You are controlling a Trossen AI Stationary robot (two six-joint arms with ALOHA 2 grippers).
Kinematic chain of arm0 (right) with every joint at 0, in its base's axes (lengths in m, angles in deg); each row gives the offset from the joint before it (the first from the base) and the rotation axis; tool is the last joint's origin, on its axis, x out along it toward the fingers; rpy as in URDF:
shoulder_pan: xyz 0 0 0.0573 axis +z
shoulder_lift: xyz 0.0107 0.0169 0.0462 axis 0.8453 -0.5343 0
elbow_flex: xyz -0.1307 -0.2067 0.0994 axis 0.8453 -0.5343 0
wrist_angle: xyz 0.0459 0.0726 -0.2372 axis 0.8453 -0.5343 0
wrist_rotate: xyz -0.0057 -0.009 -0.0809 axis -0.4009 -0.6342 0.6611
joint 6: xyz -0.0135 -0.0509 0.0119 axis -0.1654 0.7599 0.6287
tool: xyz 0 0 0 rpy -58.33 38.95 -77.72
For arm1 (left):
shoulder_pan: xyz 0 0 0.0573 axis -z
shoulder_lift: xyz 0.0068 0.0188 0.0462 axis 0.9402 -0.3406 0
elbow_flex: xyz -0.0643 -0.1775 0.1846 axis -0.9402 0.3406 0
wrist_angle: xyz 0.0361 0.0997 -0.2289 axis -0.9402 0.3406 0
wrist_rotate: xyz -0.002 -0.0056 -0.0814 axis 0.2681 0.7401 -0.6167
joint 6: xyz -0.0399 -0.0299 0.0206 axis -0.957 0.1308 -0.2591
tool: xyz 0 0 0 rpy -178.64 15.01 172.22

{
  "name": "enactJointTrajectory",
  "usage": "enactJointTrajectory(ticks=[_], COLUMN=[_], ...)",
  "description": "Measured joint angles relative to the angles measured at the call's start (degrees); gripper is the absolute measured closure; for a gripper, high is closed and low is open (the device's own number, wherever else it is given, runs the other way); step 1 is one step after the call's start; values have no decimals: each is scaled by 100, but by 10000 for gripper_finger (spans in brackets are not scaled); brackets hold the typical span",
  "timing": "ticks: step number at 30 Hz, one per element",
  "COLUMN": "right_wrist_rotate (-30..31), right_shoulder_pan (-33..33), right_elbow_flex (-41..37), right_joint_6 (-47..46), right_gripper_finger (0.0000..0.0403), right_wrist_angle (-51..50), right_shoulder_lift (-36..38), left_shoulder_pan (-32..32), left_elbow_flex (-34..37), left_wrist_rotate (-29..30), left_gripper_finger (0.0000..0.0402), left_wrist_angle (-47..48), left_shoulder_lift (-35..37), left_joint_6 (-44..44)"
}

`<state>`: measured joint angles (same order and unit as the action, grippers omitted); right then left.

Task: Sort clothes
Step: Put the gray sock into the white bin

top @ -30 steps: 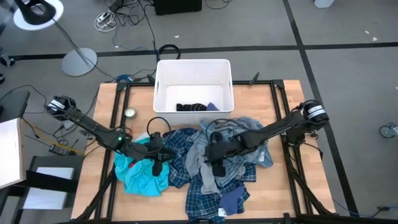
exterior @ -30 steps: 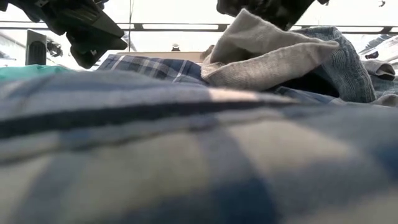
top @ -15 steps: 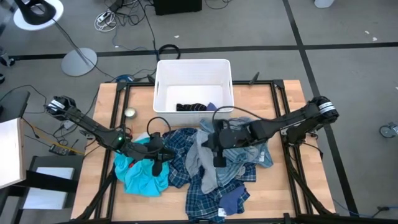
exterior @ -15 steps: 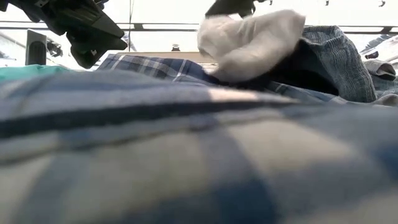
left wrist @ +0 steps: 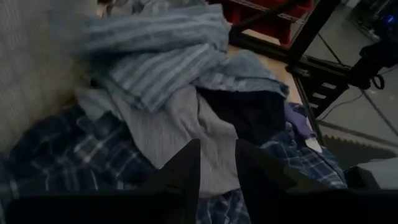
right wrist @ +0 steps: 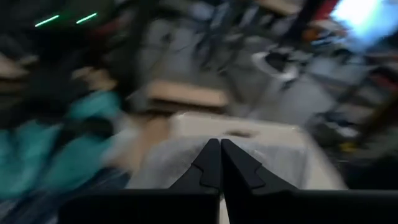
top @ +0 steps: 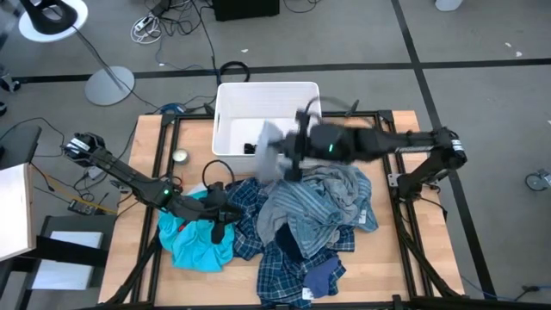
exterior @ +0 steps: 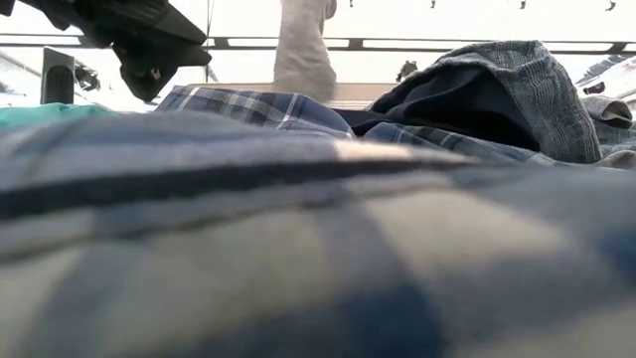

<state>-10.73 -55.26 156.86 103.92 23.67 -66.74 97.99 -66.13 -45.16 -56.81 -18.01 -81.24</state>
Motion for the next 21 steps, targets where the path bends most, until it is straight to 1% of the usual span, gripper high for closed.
enactJointTrajectory(ticks=[3, 6, 10, 12, 15, 18, 21], right_wrist_rotate=[116, 142, 111, -21, -218, -263, -260], right_shoulder_pan=[-513, -1026, -1507, -1668, -1825, -1902, -1915], right_elbow_flex=[513, 800, 796, 681, 430, 279, 274], right_joint_6=[23, -62, -479, -785, -1000, -1081, -966], right_gripper_finger=[402, 401, 391, 383, 363, 332, 297], right_wrist_angle=[44, 40, -1, -53, -100, -120, -525], right_shoulder_lift=[9, 13, 4, 4, -3, -7, 6], left_shoulder_pan=[0, -2, -2, -2, -2, -2, -2], left_elbow_flex=[0, 0, 0, 0, 0, 0, 0], left_wrist_rotate=[0, 0, 0, 10, 21, 22, 23], left_gripper_finger=[294, 294, 294, 294, 294, 294, 294], left_wrist_angle=[-73, -60, -58, -66, -62, -60, -66], left_shoulder_lift=[0, 0, 0, 0, 0, 0, 0], left_joint_6=[319, 420, 630, 690, 688, 688, 686])
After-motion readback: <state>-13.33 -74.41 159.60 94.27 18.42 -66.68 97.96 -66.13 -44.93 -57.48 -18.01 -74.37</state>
